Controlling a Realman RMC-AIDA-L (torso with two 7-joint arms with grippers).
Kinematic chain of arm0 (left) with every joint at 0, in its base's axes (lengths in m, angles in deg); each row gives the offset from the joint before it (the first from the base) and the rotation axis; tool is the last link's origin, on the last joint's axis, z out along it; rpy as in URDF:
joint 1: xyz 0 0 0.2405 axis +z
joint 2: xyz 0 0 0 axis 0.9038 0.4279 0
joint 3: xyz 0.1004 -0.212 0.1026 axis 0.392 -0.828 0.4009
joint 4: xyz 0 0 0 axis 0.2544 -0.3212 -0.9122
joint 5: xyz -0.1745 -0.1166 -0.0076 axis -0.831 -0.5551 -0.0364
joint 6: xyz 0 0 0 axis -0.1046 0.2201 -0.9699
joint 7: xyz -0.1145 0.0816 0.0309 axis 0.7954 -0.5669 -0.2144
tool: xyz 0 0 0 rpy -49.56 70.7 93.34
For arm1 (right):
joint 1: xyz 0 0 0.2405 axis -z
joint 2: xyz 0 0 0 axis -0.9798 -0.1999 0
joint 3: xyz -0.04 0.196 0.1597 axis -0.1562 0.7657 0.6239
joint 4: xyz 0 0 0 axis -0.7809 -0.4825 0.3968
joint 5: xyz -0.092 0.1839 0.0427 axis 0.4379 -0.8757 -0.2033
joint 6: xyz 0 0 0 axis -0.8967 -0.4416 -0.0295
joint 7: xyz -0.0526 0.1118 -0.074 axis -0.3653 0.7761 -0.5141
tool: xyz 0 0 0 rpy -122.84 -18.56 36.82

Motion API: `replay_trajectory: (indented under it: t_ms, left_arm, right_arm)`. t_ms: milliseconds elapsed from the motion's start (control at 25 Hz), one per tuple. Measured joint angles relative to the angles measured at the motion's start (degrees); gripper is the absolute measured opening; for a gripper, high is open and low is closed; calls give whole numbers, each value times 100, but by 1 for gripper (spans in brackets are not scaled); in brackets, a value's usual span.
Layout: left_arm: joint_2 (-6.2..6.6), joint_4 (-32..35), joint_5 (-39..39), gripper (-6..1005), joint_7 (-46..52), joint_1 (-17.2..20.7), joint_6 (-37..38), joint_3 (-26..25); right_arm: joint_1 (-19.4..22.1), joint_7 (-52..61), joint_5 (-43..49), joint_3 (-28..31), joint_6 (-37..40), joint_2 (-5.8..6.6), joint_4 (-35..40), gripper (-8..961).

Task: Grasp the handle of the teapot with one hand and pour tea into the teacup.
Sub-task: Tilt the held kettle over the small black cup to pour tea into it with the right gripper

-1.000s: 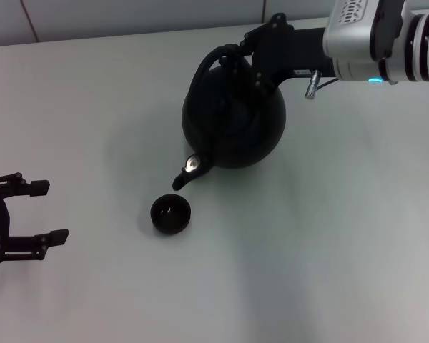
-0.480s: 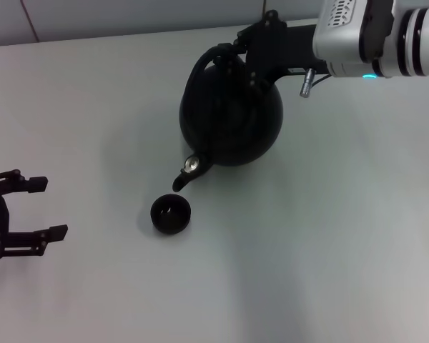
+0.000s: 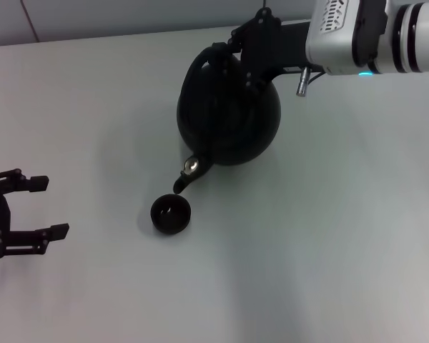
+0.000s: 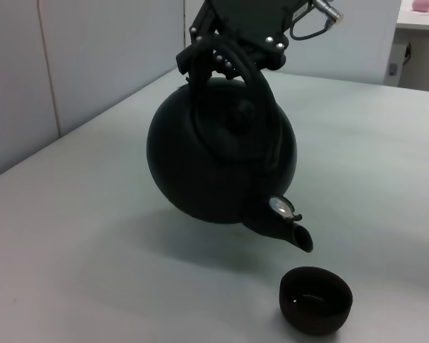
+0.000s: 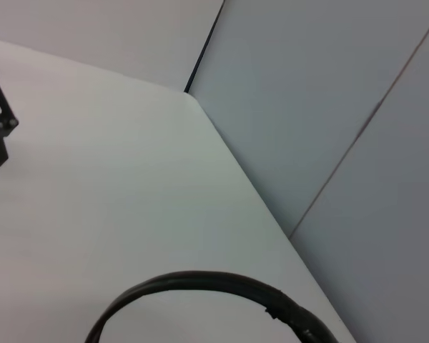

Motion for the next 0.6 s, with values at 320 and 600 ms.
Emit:
replay_trajectory:
  t_ms: [320, 600]
  left_arm:
    - [3, 1, 0, 860, 6, -8, -37, 0]
    - [3, 1, 0, 860, 7, -8, -42, 0]
  right_arm:
    - [-54, 0, 3, -60, -14, 0, 50, 113]
    - [-86, 0, 3, -118, -54, 0, 91, 112]
